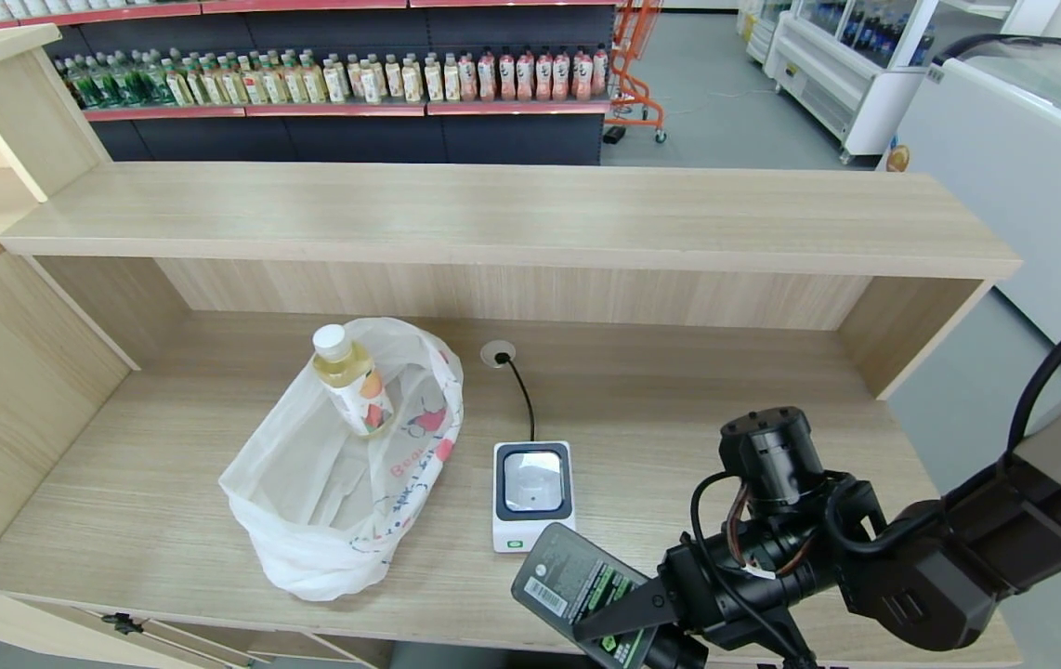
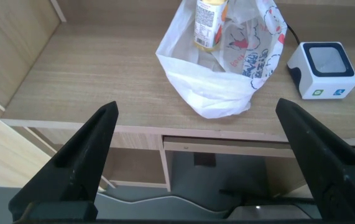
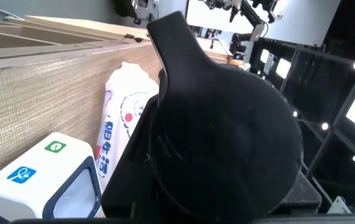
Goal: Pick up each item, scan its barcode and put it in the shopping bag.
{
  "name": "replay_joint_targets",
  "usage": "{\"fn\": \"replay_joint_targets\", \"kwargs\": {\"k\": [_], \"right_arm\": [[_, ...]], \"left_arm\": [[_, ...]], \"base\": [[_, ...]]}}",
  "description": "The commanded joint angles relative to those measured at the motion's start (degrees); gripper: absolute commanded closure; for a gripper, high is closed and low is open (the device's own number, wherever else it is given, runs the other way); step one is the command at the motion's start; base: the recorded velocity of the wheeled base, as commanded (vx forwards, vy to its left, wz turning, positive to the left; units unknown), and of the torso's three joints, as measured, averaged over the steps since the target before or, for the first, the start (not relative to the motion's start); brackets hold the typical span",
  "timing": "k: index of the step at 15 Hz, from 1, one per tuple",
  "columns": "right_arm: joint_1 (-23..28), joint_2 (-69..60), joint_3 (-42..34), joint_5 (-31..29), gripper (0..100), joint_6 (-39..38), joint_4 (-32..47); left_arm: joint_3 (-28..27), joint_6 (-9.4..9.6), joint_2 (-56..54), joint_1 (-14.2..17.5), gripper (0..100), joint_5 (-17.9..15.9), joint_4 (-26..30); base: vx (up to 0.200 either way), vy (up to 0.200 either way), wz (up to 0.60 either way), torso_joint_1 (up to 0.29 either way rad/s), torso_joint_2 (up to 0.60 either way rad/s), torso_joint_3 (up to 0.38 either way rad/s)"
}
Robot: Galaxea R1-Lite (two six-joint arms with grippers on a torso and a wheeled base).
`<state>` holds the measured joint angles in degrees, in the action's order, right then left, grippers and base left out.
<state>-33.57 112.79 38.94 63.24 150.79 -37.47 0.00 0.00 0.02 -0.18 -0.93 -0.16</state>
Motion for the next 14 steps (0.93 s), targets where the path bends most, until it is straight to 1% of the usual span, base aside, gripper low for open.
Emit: {"fn": "replay_joint_targets", "kwargs": {"k": [1,9,10,13,14], "right_arm": [[0.0,0.0,0.0,0.0,100,-0.4,-0.1],[-0.1,-0.2,0.2,-0.1,100,-1.9,-0.1],[-0.4,-0.6,0.5,-0.1,100,-3.0,0.1],[-0.4,-4.8,0.5,-0.7,100,-16.5,1.3],[-0.3,-8.9,0.5,-5.1,100,-27.0,3.8]], "left_arm": [[0.0,-0.09,0.1,0.0,0,0.0,0.0],[0.0,0.00,0.1,0.0,0,0.0,0.0],[0.0,0.00,0.1,0.0,0,0.0,0.0],[0.0,-0.09,0.1,0.0,0,0.0,0.0],[0.0,0.00,0.1,0.0,0,0.0,0.0]], "base": [[0.000,0.000,0.00,0.000,0.00,0.000],[0.000,0.000,0.00,0.000,0.00,0.000],[0.000,0.000,0.00,0.000,0.00,0.000],[0.000,0.000,0.00,0.000,0.00,0.000],[0.000,0.000,0.00,0.000,0.00,0.000]]}}
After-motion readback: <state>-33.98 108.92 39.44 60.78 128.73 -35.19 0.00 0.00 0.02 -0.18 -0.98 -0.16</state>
